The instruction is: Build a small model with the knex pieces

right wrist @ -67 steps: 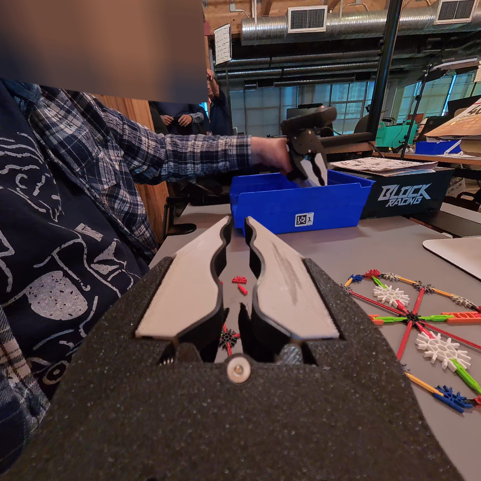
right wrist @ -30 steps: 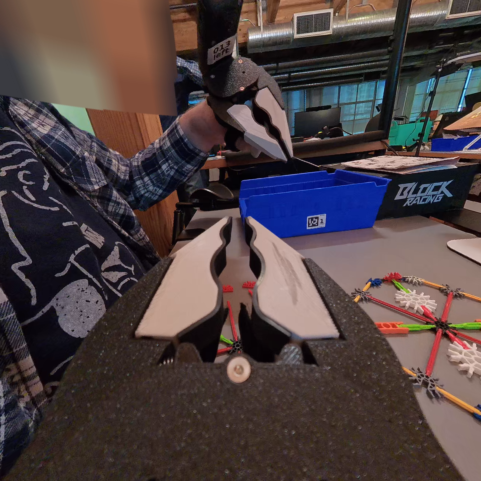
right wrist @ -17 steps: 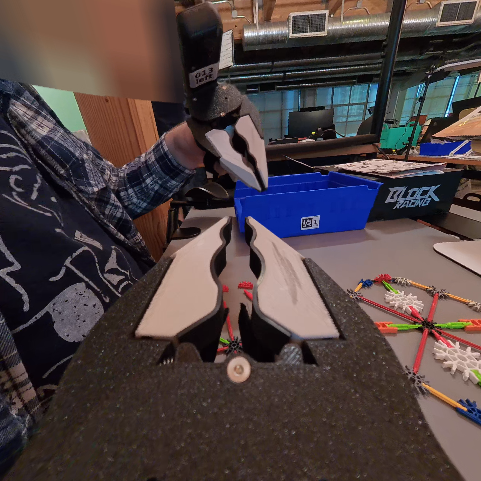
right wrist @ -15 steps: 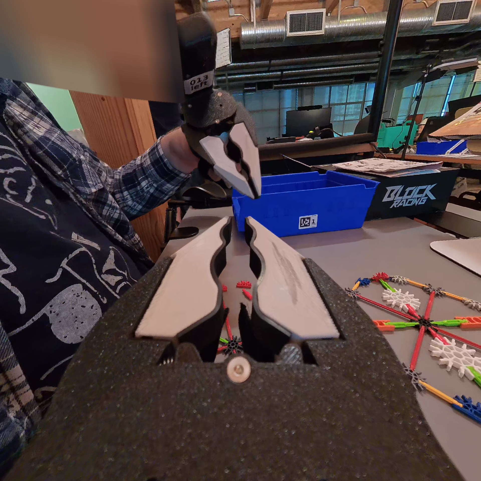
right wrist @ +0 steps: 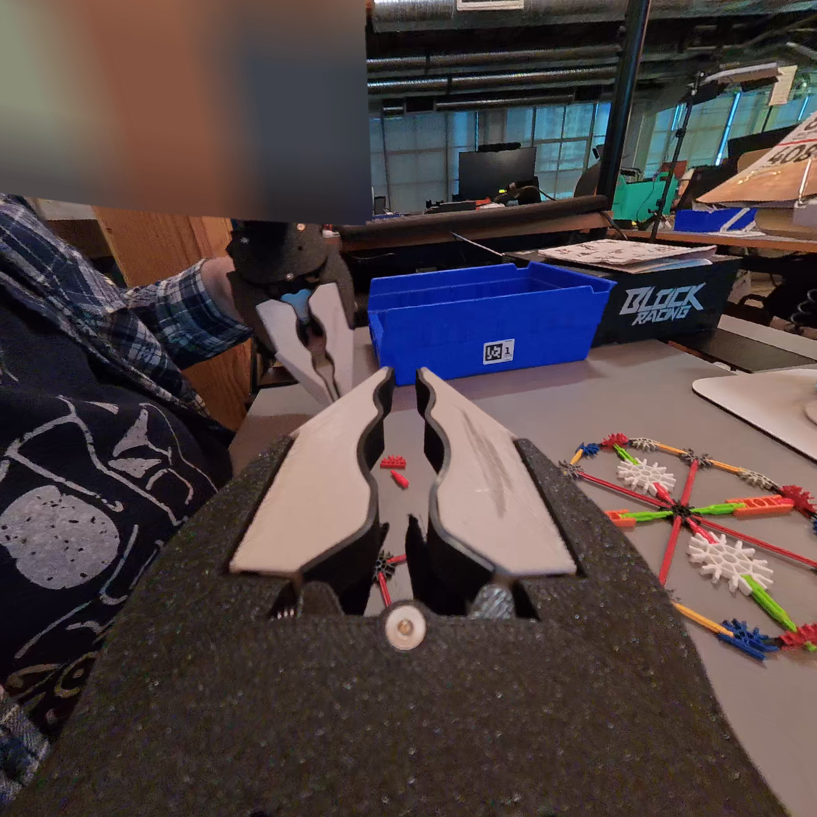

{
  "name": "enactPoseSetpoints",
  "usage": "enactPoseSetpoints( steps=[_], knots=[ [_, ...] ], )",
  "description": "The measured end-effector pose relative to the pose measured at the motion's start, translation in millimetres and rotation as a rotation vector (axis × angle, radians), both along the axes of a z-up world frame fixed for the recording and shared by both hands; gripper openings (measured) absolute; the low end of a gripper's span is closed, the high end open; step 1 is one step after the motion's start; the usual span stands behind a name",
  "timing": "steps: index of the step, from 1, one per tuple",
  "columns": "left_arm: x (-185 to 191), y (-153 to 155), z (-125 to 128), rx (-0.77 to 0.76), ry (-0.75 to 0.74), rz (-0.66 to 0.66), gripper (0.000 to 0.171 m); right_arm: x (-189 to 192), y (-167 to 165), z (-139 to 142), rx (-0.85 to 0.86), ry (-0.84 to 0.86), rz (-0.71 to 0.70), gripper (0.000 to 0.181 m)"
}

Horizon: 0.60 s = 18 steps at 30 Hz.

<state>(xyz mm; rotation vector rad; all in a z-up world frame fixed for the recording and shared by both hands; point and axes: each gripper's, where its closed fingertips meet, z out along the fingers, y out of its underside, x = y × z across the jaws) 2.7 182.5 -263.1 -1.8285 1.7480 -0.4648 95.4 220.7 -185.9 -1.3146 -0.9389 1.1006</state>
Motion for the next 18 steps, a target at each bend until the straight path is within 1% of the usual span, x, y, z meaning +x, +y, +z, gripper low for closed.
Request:
enactPoseSetpoints(
  steps=[3, 6, 9, 14, 18],
  knots=[
    [5, -11, -18, -0.033, 0.016, -0.018, 0.002, -1, 1, -4, -0.011, -0.016, 0.000, 0.009],
    [7, -14, -32, -0.043, 0.036, -0.021, 0.002, -4, 2, -9, -0.019, -0.044, 0.002, 0.009],
    [8, -16, -32, -0.050, 0.012, -0.018, 0.002, -5, 1, -14, -0.022, -0.067, 0.005, 0.009],
    [6, -7, -31, -0.012, -0.018, 0.003, 0.002, -14, -6, -22, -0.003, -0.126, 0.035, 0.009],
    [11, 0, -24, 0.062, -0.045, -0.010, 0.002, -38, -24, -42, 0.037, -0.259, 0.113, 0.009]
  ],
)
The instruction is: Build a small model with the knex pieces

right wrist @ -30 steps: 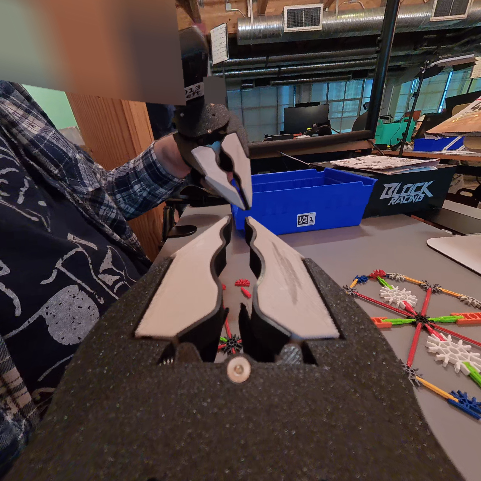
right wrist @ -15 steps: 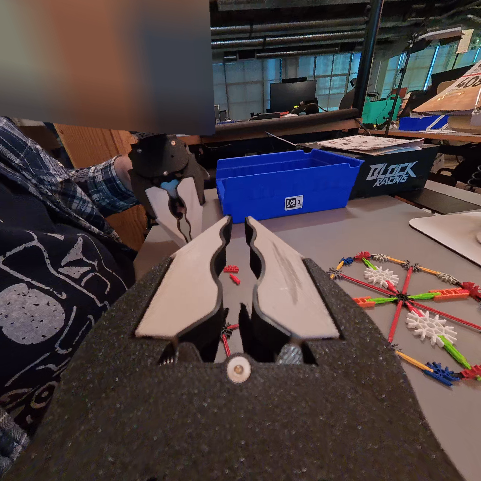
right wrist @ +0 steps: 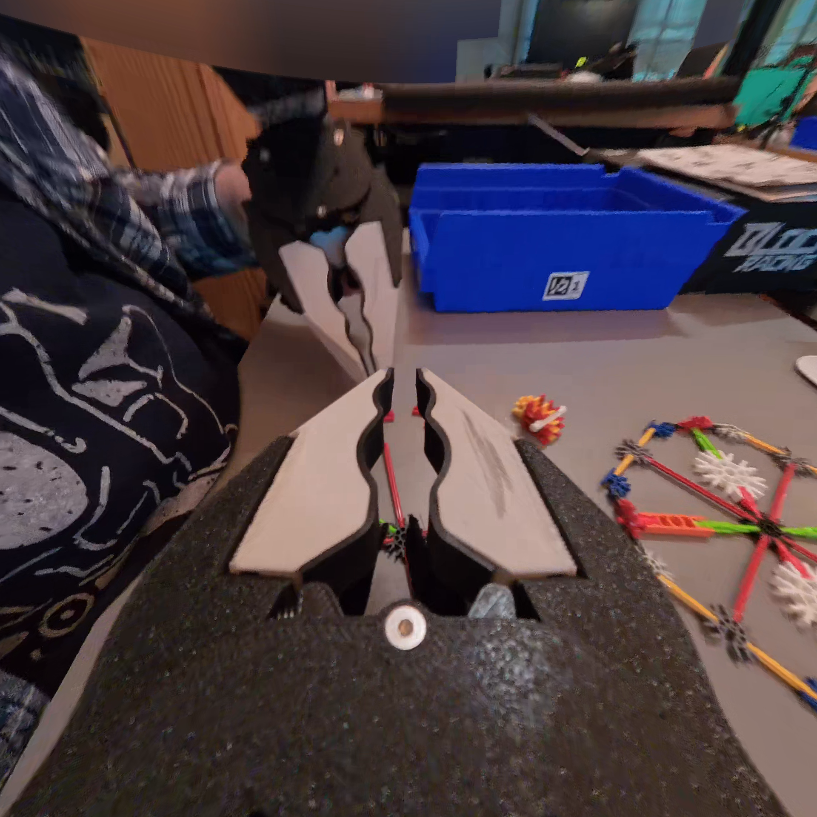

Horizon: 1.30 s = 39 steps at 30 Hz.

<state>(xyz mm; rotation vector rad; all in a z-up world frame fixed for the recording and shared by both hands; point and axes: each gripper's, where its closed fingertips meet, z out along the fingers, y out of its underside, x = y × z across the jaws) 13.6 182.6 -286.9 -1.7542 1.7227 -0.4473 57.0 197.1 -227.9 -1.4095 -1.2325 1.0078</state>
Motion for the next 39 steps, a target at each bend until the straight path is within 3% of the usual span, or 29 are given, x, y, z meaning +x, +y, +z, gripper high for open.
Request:
enactPoseSetpoints(
  steps=[4, 9, 21, 39],
  knots=[
    [6, 3, 6, 0.059, -0.008, -0.023, 0.002, -23, -9, -28, 0.054, -0.185, 0.033, 0.010],
    [10, 2, 12, 0.105, -0.014, -0.052, 0.002, -37, -12, -39, 0.084, -0.261, 0.041, 0.010],
    [14, -1, 12, 0.104, -0.031, -0.079, 0.002, -35, -11, -40, 0.071, -0.266, 0.037, 0.002],
    [10, 10, 19, 0.101, -0.121, -0.008, 0.003, -26, -2, -28, 0.029, -0.179, 0.006, 0.000]
  ],
)
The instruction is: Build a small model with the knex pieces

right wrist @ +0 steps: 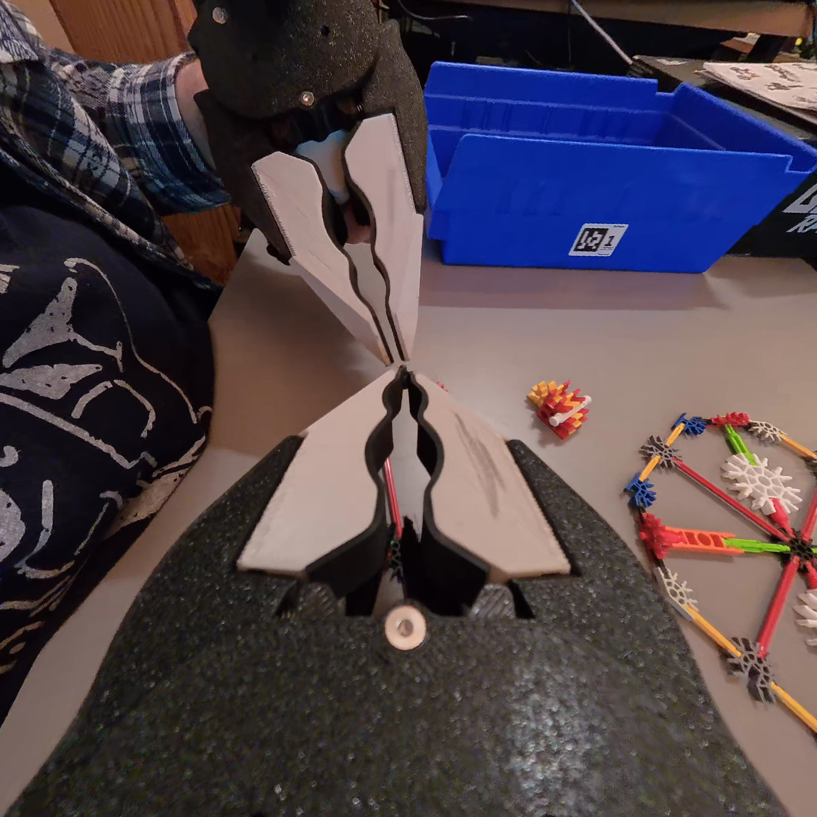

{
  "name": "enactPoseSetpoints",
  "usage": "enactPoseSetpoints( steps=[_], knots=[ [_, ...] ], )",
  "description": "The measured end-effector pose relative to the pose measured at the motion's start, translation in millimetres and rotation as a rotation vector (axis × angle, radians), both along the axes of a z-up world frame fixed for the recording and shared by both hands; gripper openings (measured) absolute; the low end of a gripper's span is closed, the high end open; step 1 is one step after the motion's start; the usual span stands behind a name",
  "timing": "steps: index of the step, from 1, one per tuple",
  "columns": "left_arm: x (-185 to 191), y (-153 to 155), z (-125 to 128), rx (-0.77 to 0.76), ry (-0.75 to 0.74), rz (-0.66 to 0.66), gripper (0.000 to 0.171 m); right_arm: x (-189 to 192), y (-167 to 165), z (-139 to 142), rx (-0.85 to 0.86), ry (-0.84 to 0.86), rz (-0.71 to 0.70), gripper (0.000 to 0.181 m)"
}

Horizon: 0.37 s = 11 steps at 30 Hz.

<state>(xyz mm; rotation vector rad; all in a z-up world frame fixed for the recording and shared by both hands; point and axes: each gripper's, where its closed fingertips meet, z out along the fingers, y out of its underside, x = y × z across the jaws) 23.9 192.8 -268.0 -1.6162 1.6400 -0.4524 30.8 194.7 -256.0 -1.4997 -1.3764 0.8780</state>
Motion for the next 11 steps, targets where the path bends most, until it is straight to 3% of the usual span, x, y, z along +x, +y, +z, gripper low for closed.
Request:
enactPoseSetpoints(
  steps=[11],
  knots=[
    [-17, 13, -12, -0.045, 0.021, 0.091, 0.013, 12, 11, 1, -0.012, 0.021, -0.048, 0.000]
  ],
)
